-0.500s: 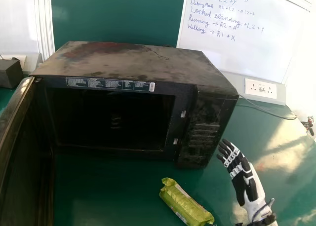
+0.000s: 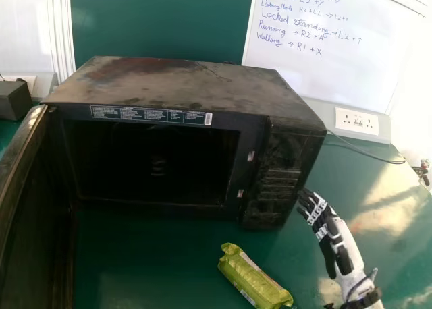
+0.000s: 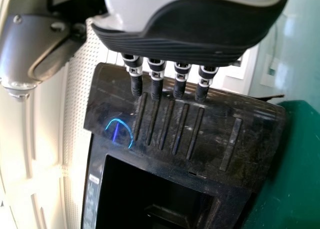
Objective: Put biscuit inside oven
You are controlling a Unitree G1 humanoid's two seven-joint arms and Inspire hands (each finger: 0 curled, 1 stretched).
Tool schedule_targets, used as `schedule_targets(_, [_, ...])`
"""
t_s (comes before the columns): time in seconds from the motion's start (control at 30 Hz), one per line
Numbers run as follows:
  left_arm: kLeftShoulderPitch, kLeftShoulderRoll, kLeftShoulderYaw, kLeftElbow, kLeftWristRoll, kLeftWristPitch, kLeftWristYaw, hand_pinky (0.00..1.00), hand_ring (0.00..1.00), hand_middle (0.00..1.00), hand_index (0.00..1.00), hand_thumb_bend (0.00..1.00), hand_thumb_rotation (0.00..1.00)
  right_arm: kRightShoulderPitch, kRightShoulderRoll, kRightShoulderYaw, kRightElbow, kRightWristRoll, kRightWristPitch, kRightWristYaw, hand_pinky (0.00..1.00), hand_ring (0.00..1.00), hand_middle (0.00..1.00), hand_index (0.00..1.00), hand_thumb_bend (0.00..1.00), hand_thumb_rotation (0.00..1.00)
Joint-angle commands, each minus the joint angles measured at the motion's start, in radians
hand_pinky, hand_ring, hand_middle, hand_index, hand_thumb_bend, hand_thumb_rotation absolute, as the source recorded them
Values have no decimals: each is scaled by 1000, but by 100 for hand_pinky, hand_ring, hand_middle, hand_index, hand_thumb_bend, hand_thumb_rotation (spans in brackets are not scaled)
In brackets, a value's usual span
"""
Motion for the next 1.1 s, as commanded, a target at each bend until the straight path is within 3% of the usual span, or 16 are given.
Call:
schedule_targets(0.0, [13,-3,-2,-16,1,10,6,83,94,94,94,100,79,-12,-40,-4,-12,-71,-72,-16,100,100,100,100,100,97])
schedule_targets(0.17, [8,-1,-1,-12,-3,10,2,81,89,93,94,100,71,-29,-116,-7,3,-283,-300,-79,100,100,100,100,100,97])
schedule_targets(0.27, [7,-2,0,-13,0,10,3,79,88,89,92,100,68,-12,-154,-21,-23,-407,-360,-142,100,100,100,100,100,97])
schedule_targets(0.4, [6,-1,2,-12,4,6,3,76,87,88,91,100,69,21,-199,-35,-119,-539,-317,-194,100,100,100,100,100,97])
schedule_targets(0.53, [10,-4,-3,-19,0,8,-1,75,88,90,91,100,72,52,-253,-38,-222,-607,-224,-181,100,100,100,100,100,98])
schedule_targets(0.7, [14,-9,-8,-29,8,3,-4,69,86,89,85,100,71,70,-322,-32,-317,-682,-167,-167,100,100,100,100,100,96])
schedule_targets(1.07, [34,-18,3,-57,37,-25,-4,65,80,84,81,100,71,129,-369,-46,-430,-812,-159,-196,100,100,100,100,100,98])
